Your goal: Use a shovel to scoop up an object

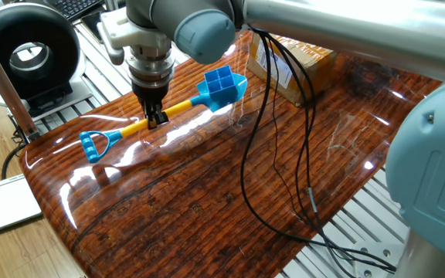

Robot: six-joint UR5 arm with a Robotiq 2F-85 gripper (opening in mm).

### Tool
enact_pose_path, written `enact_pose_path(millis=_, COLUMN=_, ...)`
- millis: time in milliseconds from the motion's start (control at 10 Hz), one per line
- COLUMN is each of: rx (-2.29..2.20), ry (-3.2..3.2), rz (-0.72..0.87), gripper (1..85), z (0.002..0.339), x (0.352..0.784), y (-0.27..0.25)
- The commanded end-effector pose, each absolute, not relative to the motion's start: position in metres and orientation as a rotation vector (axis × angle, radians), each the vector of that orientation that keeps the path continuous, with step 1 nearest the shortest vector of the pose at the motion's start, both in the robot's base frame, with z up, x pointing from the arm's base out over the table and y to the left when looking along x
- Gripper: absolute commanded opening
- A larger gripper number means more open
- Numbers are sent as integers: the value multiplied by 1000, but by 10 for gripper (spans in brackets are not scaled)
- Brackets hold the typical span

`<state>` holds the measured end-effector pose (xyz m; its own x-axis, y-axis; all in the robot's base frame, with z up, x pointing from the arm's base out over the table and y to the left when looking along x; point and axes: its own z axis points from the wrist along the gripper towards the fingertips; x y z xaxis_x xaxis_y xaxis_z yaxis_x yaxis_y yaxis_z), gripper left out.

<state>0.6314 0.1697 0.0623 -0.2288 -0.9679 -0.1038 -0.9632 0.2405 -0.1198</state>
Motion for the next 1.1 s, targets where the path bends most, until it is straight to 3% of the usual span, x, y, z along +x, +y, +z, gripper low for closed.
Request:
enact_pose_path(millis=0, rx=-1832, ry=2349, rz=-30, gripper=13, z=64, x=632, y=172)
enact_pose_path(millis=1000, rx=-1821, ry=2344, rz=-21, gripper=13, z=63, x=635, y=176)
